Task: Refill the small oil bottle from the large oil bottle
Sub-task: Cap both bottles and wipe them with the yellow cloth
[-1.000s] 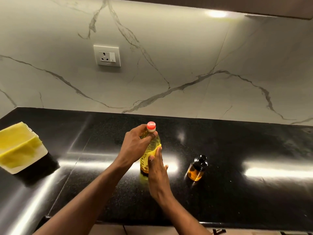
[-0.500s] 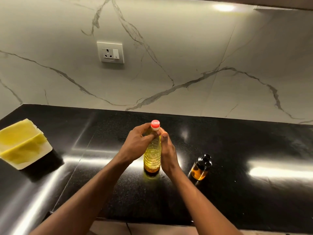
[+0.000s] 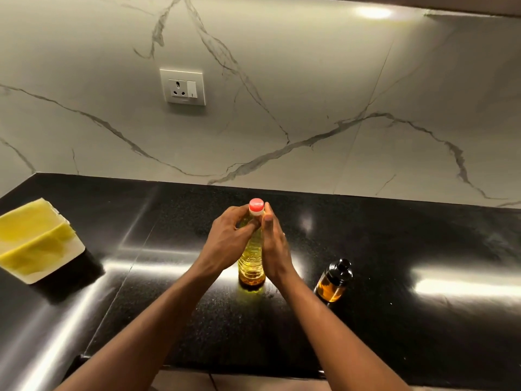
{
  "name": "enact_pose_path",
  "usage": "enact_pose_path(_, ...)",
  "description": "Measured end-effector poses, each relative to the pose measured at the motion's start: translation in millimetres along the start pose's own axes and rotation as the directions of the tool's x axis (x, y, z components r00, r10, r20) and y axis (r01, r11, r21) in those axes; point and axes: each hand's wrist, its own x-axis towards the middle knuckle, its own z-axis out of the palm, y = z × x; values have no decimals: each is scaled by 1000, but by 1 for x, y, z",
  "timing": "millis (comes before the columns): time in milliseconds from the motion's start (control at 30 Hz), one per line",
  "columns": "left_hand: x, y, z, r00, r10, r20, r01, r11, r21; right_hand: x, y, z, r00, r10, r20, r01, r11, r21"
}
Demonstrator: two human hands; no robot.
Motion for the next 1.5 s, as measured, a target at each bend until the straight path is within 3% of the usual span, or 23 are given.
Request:
enact_pose_path(133,0,-1,3,1000,-31,3,31,999,-30,-29,25,13,998,60,16,-60,998,-9)
enact_pose_path(233,2,0,2,1000,-24,19,25,999,-25,-37,21,18,1000,20,19,-20,1000,1)
enact_pose_path(400,6,-3,-7,995,-35,97,38,999,-38,5,-2,-1,998,-68,10,68,998,-17)
enact_pose_path(533,8,1,-9,992,6,124,2,998,-63,16,-4,-23,997,-35,68,34,999,19)
enact_pose_path(667,4,-6,-7,999,-25,31,25,1000,-7,-15,8,-11,999,-41,9,40,997,62)
enact_pose_path(833,4,-4,-6,1000,2,16,-2,1000,23,-38,-1,7,994,-90,69,92,995,-30)
enact_pose_path(1033,2,-2,-10,998,22,57,-21,1000,-19,10,-17,-7,996,-29,88,39,993,-111)
enact_pose_path(1167,2,-7,-8,999,-5,42,6,1000,-10,-22,-9,5,993,-69,91,80,989,-122)
enact_pose_path(1300,6,-7,-13,996,-44,75,47,998,-31,-42,-4,11,996,-29,80,34,997,-64)
enact_pose_path(1500,5,1,-11,988,1,156,7,999,-54,21,5,-10,992,65,108,-77,990,114)
